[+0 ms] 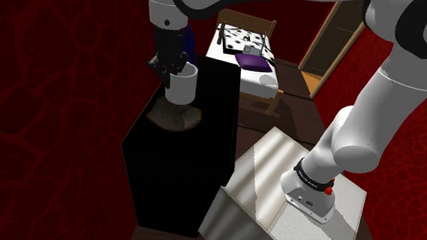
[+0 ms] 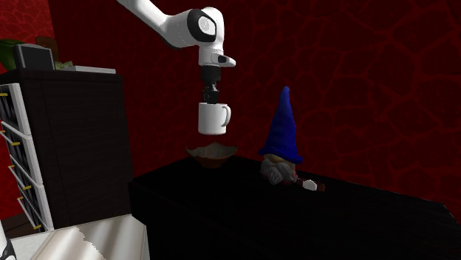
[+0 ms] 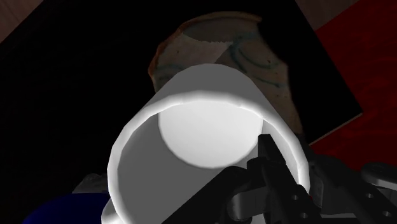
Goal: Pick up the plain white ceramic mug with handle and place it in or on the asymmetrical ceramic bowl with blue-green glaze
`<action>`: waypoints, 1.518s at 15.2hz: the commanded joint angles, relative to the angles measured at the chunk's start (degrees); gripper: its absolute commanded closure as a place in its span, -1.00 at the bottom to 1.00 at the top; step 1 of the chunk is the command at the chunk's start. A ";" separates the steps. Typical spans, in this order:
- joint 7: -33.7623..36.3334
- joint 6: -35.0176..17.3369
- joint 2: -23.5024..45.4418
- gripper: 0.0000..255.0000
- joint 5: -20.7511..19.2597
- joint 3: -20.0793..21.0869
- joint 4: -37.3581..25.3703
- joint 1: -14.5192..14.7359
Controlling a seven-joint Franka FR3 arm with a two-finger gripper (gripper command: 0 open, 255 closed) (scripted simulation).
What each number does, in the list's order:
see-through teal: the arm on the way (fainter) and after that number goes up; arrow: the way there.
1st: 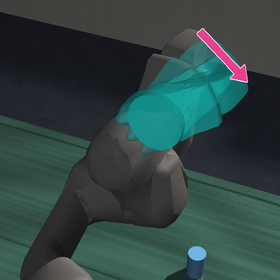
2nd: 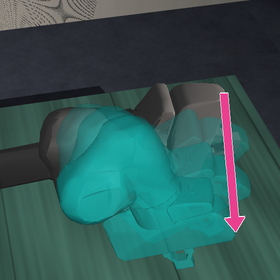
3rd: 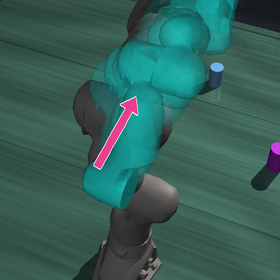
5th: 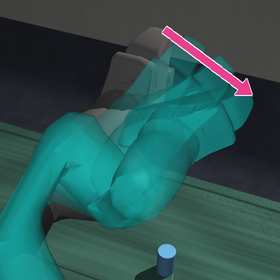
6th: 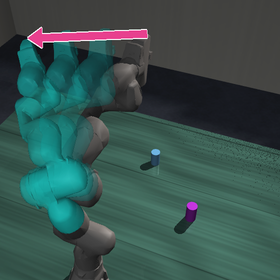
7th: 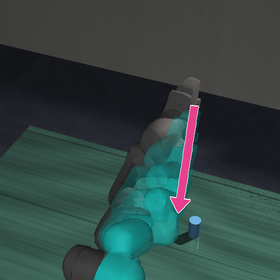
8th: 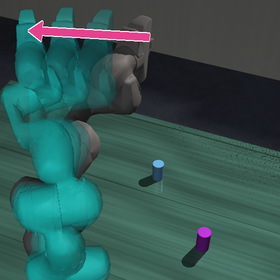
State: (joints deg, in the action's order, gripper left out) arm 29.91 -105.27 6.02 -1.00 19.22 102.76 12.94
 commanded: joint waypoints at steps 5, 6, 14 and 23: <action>0.10 -4.41 0.76 1.00 -0.30 -0.06 3.63 0.00; 0.14 -5.13 0.96 1.00 -0.37 -0.07 4.18 0.01; 0.31 -7.63 1.70 1.00 -0.65 -0.10 5.97 0.07; 0.32 -7.62 1.71 -1.00 -0.66 -0.10 5.96 0.07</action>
State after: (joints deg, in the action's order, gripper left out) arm 30.23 -112.89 7.73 -1.66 19.12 108.72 13.01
